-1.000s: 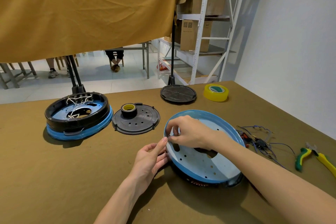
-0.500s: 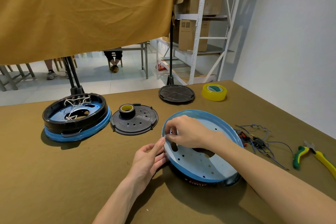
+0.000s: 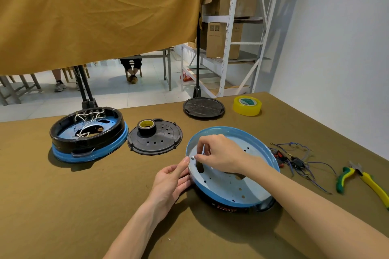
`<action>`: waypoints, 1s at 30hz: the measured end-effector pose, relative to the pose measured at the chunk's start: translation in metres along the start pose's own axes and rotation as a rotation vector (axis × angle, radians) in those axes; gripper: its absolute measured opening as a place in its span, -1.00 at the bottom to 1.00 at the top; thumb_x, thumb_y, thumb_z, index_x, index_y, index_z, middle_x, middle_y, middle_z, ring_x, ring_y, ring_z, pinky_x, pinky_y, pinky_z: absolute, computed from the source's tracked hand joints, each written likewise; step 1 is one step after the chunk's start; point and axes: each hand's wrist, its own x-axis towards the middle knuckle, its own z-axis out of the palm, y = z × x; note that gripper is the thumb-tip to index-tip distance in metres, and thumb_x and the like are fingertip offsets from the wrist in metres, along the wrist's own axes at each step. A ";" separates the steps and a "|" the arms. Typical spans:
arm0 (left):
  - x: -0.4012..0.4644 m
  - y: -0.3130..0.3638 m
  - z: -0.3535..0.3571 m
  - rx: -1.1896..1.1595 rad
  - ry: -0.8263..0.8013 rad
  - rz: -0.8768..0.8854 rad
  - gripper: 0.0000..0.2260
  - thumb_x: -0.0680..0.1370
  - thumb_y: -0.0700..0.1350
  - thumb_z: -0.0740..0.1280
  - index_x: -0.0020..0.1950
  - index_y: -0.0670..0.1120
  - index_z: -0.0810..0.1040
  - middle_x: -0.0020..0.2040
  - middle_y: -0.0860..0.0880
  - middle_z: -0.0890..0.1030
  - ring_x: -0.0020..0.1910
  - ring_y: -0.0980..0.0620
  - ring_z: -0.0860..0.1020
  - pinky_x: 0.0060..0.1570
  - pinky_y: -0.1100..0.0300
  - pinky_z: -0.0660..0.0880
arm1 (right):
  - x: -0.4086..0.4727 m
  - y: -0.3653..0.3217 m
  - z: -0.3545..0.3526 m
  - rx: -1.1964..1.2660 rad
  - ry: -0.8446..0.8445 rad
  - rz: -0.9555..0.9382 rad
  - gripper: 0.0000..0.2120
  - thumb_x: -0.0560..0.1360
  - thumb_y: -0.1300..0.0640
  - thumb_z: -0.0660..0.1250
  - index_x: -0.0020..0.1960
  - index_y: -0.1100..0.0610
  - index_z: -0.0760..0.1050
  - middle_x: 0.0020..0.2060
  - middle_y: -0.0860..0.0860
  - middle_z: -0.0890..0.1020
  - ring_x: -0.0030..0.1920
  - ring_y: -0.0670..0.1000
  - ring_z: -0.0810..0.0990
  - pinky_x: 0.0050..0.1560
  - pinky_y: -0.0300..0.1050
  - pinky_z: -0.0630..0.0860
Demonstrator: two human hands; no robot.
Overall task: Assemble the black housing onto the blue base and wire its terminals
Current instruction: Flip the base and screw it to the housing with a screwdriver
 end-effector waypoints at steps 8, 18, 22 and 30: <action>-0.011 0.001 0.010 0.029 0.087 0.047 -0.20 0.43 0.00 0.59 0.51 -0.28 0.30 -0.02 -0.22 0.74 -0.02 -0.11 0.75 -0.14 0.06 0.70 | -0.081 0.044 -0.023 0.058 0.324 0.297 -0.78 0.62 -0.09 0.33 -0.19 -0.06 0.50 -0.37 -0.08 0.55 -0.32 -0.11 0.50 -0.36 -0.19 0.30; -0.021 -0.004 0.009 0.068 0.183 0.115 -0.21 0.46 0.11 0.53 0.53 -0.26 0.33 0.01 -0.19 0.68 0.10 -0.11 0.68 0.10 0.01 0.62 | -0.159 0.053 -0.013 0.101 0.461 0.437 -0.84 0.72 -0.03 0.07 0.28 -0.09 0.29 0.10 -0.09 0.50 -0.07 -0.05 0.56 -0.21 -0.08 0.43; -0.027 -0.001 0.009 0.067 0.189 0.115 -0.25 0.45 0.10 0.53 0.49 -0.27 0.37 0.20 -0.26 0.64 0.18 -0.17 0.64 0.15 0.00 0.59 | -0.169 0.062 -0.017 -0.139 0.250 0.615 -0.68 0.67 -0.01 0.17 0.38 0.05 0.29 0.23 0.07 0.49 0.20 0.10 0.52 0.07 -0.01 0.47; -0.031 0.000 0.011 0.059 0.199 0.121 -0.16 0.48 0.11 0.51 0.58 -0.27 0.25 0.30 -0.31 0.59 0.14 -0.15 0.62 0.06 0.04 0.58 | -0.181 0.066 -0.019 -0.208 0.154 0.687 -0.87 0.67 -0.01 0.22 0.04 0.04 0.37 -0.04 0.00 0.46 -0.10 0.05 0.55 -0.20 -0.07 0.45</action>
